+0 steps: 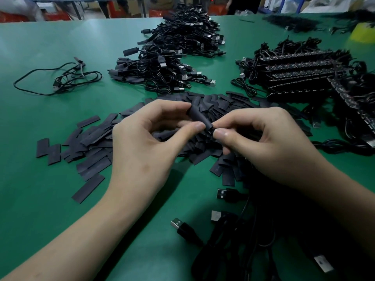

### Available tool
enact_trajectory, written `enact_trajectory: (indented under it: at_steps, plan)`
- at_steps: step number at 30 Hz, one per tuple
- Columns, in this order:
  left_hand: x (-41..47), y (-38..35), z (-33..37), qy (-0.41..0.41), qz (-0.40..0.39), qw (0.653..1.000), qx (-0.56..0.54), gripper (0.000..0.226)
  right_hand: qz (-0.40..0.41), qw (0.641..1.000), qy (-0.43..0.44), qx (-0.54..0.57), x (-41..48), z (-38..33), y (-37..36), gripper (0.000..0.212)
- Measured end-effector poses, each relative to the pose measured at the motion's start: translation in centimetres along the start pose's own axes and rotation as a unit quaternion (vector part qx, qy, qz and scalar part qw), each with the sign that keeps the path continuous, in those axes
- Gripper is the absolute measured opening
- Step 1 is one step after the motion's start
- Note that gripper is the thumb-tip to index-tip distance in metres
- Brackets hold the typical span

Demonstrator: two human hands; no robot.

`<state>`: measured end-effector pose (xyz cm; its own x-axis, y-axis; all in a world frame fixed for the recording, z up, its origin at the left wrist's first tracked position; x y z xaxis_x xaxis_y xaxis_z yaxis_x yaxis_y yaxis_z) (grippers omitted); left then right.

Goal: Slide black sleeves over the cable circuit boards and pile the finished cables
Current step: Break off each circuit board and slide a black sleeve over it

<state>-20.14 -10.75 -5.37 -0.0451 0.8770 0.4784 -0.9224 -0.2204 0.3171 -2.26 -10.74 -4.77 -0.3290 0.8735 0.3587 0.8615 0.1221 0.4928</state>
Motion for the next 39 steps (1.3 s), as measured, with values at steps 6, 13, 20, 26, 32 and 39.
enact_trajectory:
  at_steps: [6,13,20,26,32,39]
  plan:
    - [-0.2,-0.1,1.0,-0.045,-0.006,0.997,0.067,0.045,-0.006,1.0,-0.006,0.028,0.1,0.2,0.0,0.013]
    - [-0.2,-0.2,1.1,-0.047,-0.009,0.995,0.086,0.043,0.002,1.0,0.002,0.02,0.0,0.3,-0.1,0.015]
    - [-0.2,-0.5,0.7,-0.031,-0.021,0.997,0.062,0.044,0.013,1.0,0.023,-0.008,-0.1,0.0,0.0,0.019]
    - [-0.2,-0.4,0.7,-0.02,-0.016,0.999,0.037,0.045,0.027,0.999,0.028,-0.018,-0.1,-0.1,0.1,0.016]
    - [-0.4,-0.3,0.9,-0.025,0.004,0.999,0.032,0.05,0.046,0.998,0.044,-0.005,-0.2,-0.6,0.2,0.022]
    - [-0.6,-0.6,0.7,-0.006,-0.001,1.0,0.024,0.048,0.054,0.998,0.04,-0.01,-0.2,-0.3,0.2,0.017]
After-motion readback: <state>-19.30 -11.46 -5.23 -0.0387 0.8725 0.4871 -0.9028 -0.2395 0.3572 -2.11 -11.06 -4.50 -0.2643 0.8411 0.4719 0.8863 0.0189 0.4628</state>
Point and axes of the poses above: each hand's wrist, its own x-axis towards the middle knuckle, its own y-axis out of the back of the hand, z = x × y, the point moved 8 cm from there along x, towards the middle knuckle, and after that the axes turned 6 degrees about x, right-handed, at the moved point
